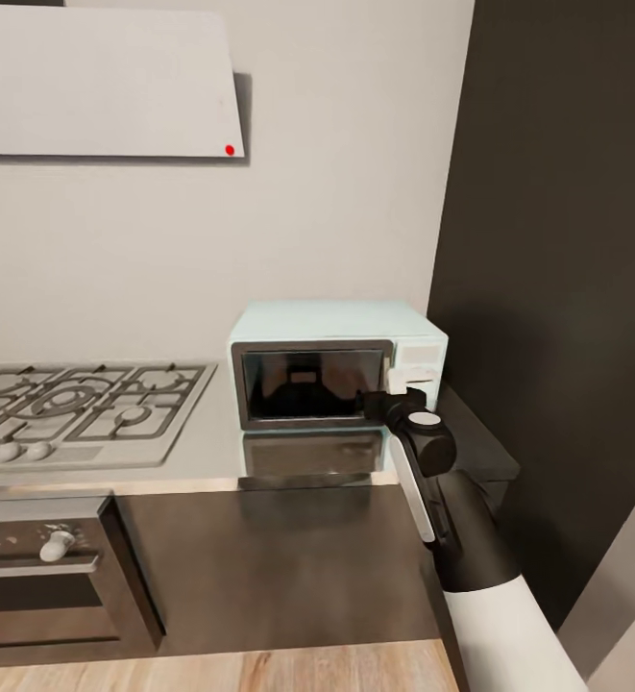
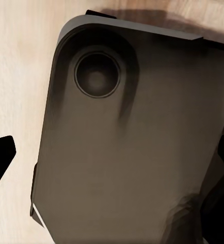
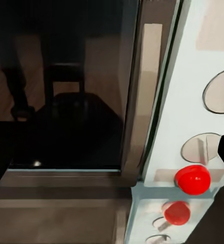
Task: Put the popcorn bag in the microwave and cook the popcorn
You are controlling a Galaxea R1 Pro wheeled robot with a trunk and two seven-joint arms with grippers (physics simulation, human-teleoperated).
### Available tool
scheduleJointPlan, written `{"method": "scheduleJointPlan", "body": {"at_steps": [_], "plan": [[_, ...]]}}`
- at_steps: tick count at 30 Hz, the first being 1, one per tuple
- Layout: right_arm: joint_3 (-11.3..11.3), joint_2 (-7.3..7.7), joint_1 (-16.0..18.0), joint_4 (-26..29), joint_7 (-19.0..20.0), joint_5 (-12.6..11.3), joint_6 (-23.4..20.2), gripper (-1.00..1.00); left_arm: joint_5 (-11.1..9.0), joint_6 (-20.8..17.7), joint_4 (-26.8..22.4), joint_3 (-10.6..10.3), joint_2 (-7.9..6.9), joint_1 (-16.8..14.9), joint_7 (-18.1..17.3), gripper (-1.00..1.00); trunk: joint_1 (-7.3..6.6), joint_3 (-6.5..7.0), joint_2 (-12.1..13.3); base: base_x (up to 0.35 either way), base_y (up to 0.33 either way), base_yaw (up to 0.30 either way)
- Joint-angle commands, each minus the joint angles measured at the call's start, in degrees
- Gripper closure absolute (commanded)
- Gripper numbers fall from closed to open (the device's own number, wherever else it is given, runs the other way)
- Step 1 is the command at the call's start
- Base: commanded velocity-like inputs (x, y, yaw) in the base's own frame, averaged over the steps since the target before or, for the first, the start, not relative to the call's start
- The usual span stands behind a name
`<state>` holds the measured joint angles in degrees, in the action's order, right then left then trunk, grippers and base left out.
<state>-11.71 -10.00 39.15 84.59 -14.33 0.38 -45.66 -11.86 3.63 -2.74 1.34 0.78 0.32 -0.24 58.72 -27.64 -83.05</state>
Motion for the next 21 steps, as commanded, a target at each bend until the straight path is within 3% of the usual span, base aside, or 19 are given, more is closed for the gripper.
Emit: {"method": "scheduleJointPlan", "body": {"at_steps": [1,21], "plan": [[-0.1,0.00,0.0,0.0,-0.3,0.0,-0.3,-1.00,-0.3,0.1,-0.1,0.1,0.01,0.0,0.0,-1.00,0.01,-0.05,0.0,0.113,0.000,0.000],[0.0,0.00,0.0,-0.4,0.0,-0.3,-0.2,-1.00,-0.3,0.0,-0.1,0.1,0.08,0.0,0.0,-1.00,0.01,-0.05,0.0,0.100,-0.024,0.000]]}}
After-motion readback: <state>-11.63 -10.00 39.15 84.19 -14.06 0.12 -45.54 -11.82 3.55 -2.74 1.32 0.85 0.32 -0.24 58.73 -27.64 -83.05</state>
